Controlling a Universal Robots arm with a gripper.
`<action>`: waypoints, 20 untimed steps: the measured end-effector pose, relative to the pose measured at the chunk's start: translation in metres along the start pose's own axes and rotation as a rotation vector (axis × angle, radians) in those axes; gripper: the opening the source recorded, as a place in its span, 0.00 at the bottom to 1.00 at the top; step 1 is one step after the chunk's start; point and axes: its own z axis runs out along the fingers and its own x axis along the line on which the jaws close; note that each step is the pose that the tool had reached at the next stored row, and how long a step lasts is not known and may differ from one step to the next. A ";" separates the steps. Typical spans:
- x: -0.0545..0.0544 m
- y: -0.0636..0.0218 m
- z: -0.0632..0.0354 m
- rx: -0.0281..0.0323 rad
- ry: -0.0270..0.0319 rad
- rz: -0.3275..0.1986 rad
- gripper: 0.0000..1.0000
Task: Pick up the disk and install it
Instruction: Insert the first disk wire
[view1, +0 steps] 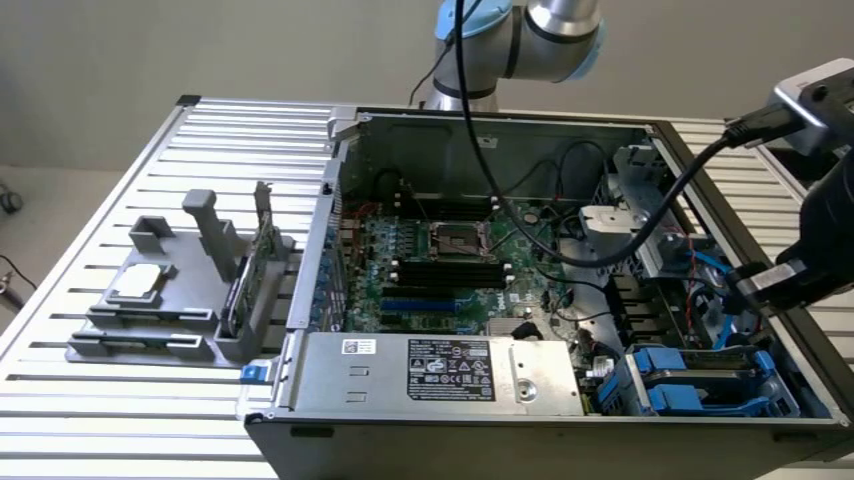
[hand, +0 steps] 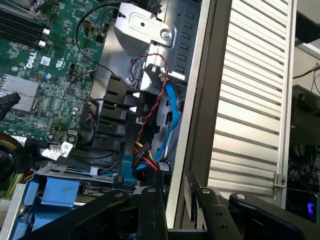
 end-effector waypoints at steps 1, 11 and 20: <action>0.000 0.0000 0.0002 0.0030 0.0011 0.010 0.31; 0.001 -0.0002 0.0011 0.0248 0.0402 0.100 0.31; 0.001 -0.0005 0.0025 0.0553 0.0516 0.199 0.31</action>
